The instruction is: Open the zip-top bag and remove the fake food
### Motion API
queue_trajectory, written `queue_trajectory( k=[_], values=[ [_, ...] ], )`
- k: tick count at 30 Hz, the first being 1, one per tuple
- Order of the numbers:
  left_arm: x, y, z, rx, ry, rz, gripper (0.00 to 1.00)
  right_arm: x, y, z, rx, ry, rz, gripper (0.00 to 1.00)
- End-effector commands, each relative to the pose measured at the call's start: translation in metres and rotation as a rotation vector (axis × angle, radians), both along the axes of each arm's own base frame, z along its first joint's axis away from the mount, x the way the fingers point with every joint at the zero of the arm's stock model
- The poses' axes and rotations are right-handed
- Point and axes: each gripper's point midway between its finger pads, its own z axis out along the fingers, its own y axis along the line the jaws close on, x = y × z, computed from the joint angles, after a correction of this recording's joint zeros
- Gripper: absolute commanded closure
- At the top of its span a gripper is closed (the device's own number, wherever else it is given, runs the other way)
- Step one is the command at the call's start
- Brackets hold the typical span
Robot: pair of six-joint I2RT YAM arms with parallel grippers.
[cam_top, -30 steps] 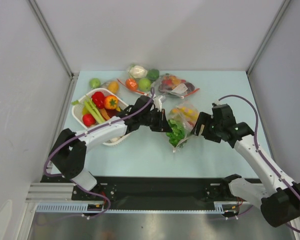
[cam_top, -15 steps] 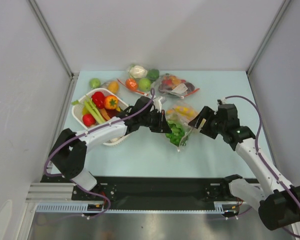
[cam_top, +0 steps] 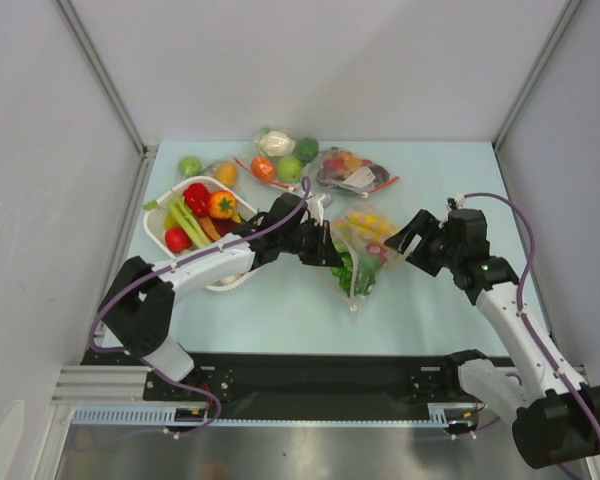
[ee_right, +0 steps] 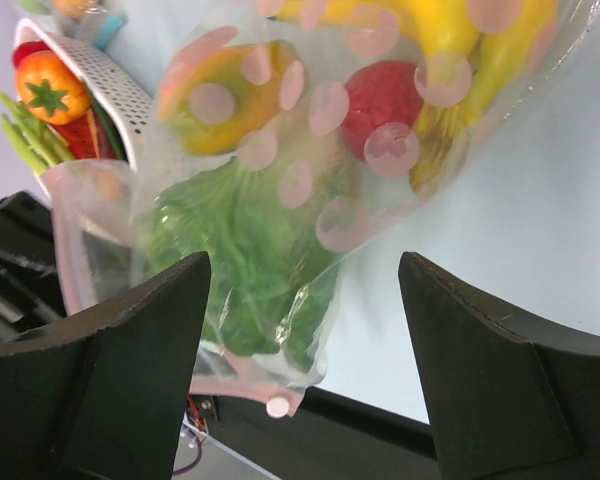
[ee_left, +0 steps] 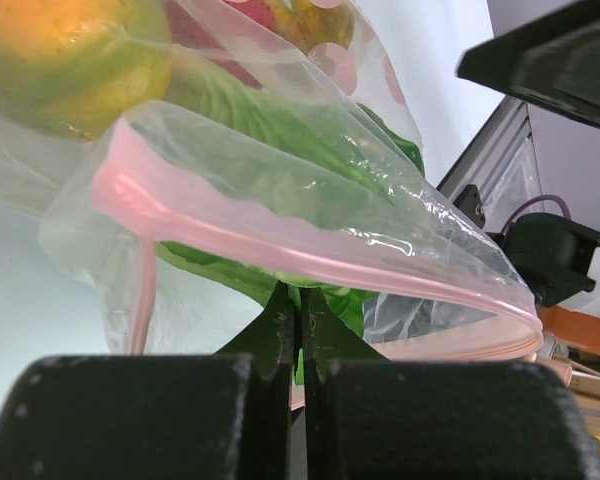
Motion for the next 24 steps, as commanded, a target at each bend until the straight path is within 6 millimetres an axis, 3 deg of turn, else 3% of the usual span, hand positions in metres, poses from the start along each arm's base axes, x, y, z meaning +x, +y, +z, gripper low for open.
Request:
queue_trajectory(
  k=[1, 7, 21, 24],
  values=[
    [0.002, -0.002, 0.012, -0.038, -0.048, -0.022, 1.00, 0.019, 0.000, 0.000, 0.003, -0.031, -0.012, 0.19],
    [0.002, -0.003, 0.015, -0.049, -0.051, -0.022, 1.00, 0.037, 0.005, -0.021, -0.002, 0.006, 0.003, 0.26],
    [0.001, -0.007, 0.017, -0.066, -0.045, -0.032, 1.00, 0.031, 0.009, -0.074, -0.026, 0.140, 0.026, 0.33],
    [0.001, -0.007, 0.015, -0.067, -0.043, -0.034, 1.00, 0.033, 0.015, -0.078, -0.020, 0.145, 0.042, 0.43]
  ],
)
